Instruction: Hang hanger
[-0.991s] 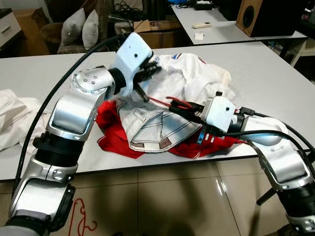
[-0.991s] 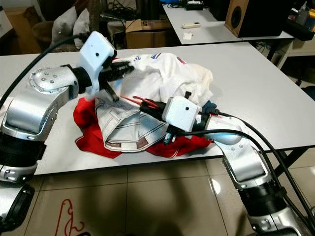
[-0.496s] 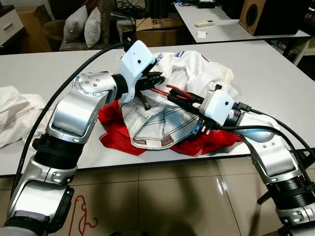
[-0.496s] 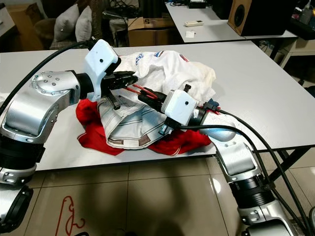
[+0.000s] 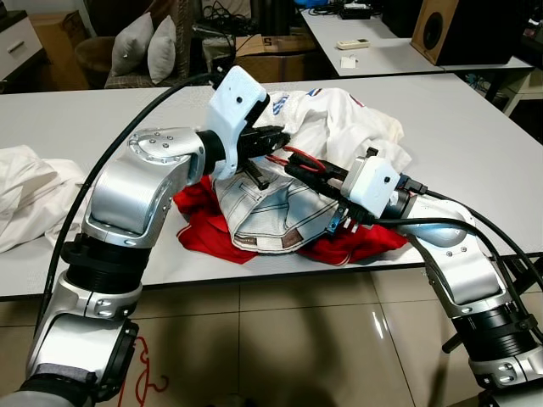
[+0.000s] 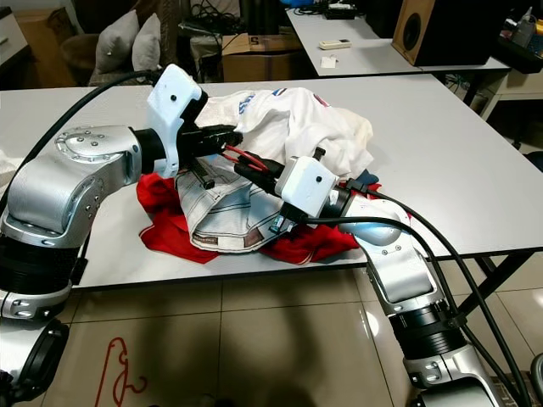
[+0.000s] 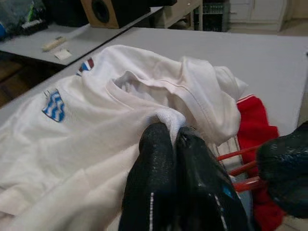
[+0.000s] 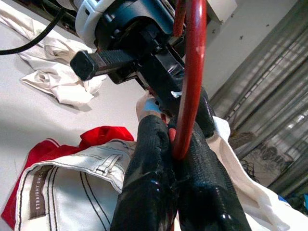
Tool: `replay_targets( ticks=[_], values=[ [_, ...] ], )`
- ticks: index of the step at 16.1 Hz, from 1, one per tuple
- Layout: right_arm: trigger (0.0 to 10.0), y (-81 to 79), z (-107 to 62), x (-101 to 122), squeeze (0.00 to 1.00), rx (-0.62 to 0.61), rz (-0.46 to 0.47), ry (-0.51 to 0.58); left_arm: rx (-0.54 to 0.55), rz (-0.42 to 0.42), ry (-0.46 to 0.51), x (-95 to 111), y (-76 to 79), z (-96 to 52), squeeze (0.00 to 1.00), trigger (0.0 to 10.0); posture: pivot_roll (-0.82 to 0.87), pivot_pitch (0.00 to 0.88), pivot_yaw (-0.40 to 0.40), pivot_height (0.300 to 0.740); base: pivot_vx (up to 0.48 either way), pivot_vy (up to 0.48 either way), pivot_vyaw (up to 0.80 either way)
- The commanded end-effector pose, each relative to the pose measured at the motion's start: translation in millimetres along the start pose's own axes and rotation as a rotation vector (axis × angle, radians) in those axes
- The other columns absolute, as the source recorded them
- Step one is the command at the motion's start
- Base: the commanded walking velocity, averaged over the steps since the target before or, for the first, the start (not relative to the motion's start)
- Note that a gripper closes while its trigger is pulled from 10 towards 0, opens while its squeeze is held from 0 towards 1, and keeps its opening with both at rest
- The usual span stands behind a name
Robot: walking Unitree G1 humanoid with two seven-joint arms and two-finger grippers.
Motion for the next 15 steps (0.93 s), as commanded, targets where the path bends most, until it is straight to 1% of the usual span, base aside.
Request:
replay_targets(
  ticks=[1, 3, 6, 7, 8, 9, 10, 11, 12, 13, 14, 15],
  values=[
    [10.0, 3.3, -0.4, 2, 0.0, -0.015, -0.016, 0.013, -0.009, -0.008, 0.028, 11, 0.5, -3.1, 1.0, 10.0, -0.01, 0.0, 0.058, 0.74, 0.0, 0.0, 0.0],
    [10.0, 3.3, -0.6, 1, 0.0, -0.017, -0.012, 0.01, -0.034, -0.023, 0.045, 15, 3.3, -4.9, 1.0, 10.0, -0.01, 0.0, 0.058, 0.74, 0.0, 0.0, 0.0],
    [10.0, 2.8, -1.3, -1, 0.0, -0.019, -0.008, 0.005, -0.029, -0.051, 0.076, 20, -2.2, -7.9, 1.0, 10.0, -0.01, 0.0, 0.058, 0.74, 0.0, 0.0, 0.0],
    [10.0, 2.8, -1.8, -2, 0.0, -0.018, -0.007, 0.003, -0.032, -0.066, 0.099, 23, -4.2, -9.3, 0.72, 10.0, -0.01, 0.0, 0.059, 0.74, 0.0, 0.0, 0.0],
    [10.0, 2.7, -2.8, -3, 0.0, -0.018, -0.005, -0.001, -0.046, -0.103, 0.145, 31, -6.9, -12.7, 0.0, 10.0, -0.01, 0.0, 0.058, 0.74, 0.0, 0.0, 0.0],
    [10.0, 2.8, -3.5, -4, 0.0, -0.019, -0.005, -0.003, -0.052, -0.115, 0.181, 37, -9.3, -15.3, 0.0, 10.0, -0.01, 0.0, 0.058, 0.74, 0.0, 0.0, 0.0],
    [10.0, 3.8, -4.3, -4, 0.0, -0.023, -0.002, -0.002, -0.036, -0.117, 0.211, 41, -16.5, -18.5, 0.0, 10.0, -0.01, 0.0, 0.058, 0.74, 0.0, 0.0, 0.0],
    [10.0, 4.5, -4.7, -4, 0.0, -0.027, 0.0, -0.002, -0.018, -0.101, 0.215, 42, -21.0, -19.7, 0.0, 10.0, -0.01, 0.0, 0.057, 0.74, 0.0, 0.0, 0.0],
    [10.0, 8.1, -7.4, -4, 0.0, -0.038, 0.015, 0.0, 0.059, 0.154, 0.241, 44, -38.6, -27.4, 0.0, 10.0, -0.01, 0.0, 0.054, 0.74, 0.0, 0.0, 0.0],
    [10.0, 11.0, -9.5, -5, 0.0, -0.042, 0.021, -0.002, 0.0, 0.306, 0.251, 43, -35.2, -32.8, 0.0, 10.0, -0.01, 0.0, 0.056, 0.74, 0.0, 0.0, 0.0],
    [10.0, 12.5, -10.4, -5, 0.0, -0.044, 0.021, -0.003, -0.051, 0.355, 0.251, 42, -30.4, -35.2, 0.0, 10.0, -0.01, 0.0, 0.056, 0.74, 0.0, 0.0, 0.0],
    [10.0, 15.6, -12.6, -4, 0.0, -0.046, 0.021, -0.005, -0.125, 0.408, 0.234, 39, -24.0, -37.6, 0.0, 10.0, -0.02, 0.0, 0.055, 0.74, 0.0, 0.0, 0.0]
  ],
)
Point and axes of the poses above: a point about 5 cm out from each wrist's last joint towards the gripper, its own z axis pointing out of the wrist towards the gripper, its own x axis along the axis of the wrist's last joint, y = z × x, the point moved 4 cm from there along z, pointing out of the wrist towards the gripper, and after that the axes turned 2 degrees about z, right-handed, at the moved point
